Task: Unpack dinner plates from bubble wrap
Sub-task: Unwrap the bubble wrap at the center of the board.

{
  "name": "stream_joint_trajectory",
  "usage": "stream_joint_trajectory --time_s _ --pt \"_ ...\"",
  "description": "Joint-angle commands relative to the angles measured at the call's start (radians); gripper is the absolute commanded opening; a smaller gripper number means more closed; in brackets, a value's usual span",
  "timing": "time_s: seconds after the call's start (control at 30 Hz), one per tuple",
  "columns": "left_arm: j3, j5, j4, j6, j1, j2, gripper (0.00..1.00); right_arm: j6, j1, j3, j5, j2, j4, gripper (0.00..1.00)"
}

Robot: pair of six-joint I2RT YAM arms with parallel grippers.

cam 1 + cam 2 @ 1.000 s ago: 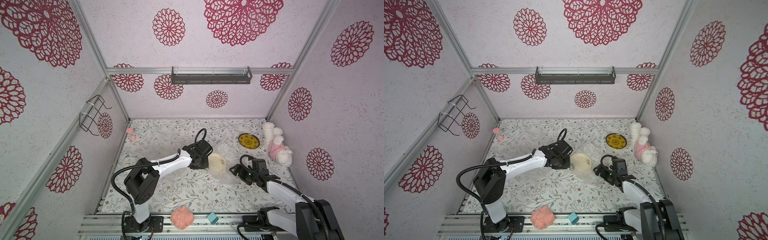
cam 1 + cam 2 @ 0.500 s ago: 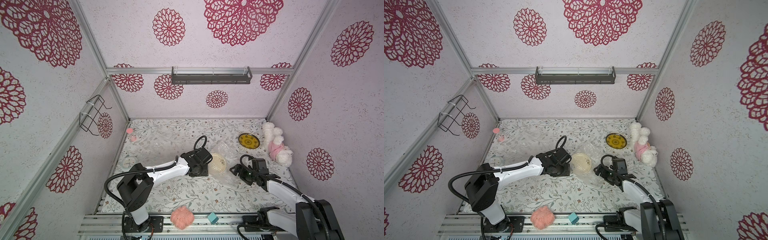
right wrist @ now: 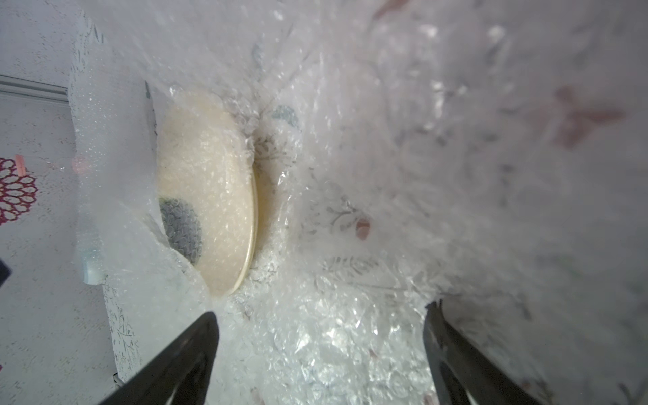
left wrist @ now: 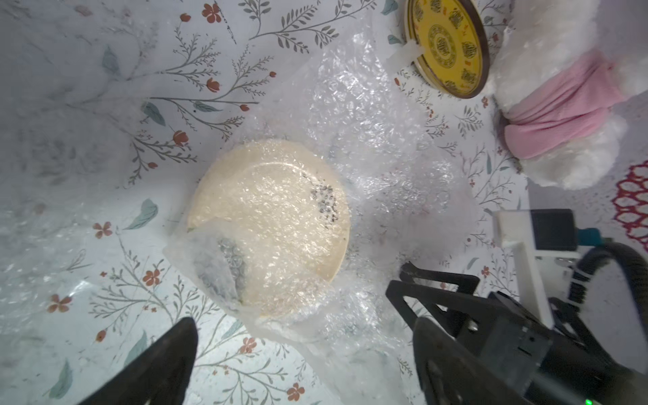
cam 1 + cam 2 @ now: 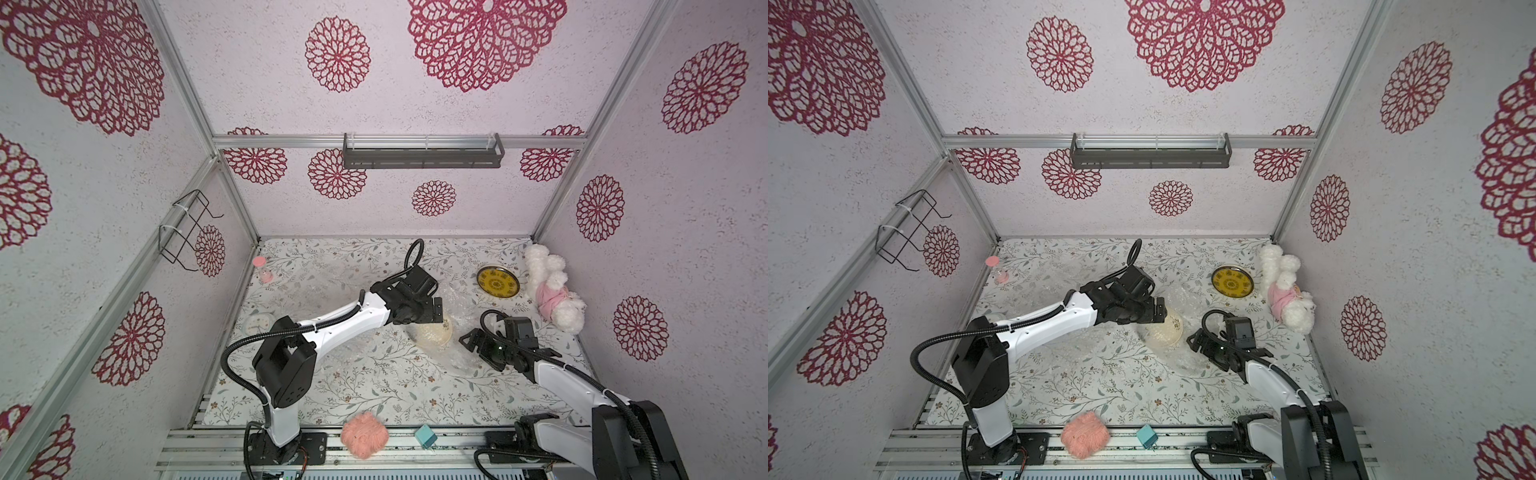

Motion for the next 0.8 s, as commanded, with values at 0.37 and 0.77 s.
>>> stream_joint_trajectory --time_s 0.37,0.77 --pt "0.065 -0.025 -0.154 -0.005 0.031 0.118 0.97 -0.039 -0.028 0.042 -0.056 -0.007 -0.024 0.92" --pt "0.074 -0.032 -0.165 -0.014 0.032 0.148 0.98 -0.038 -0.039 0.037 -0.058 -0.027 -0.027 0.92"
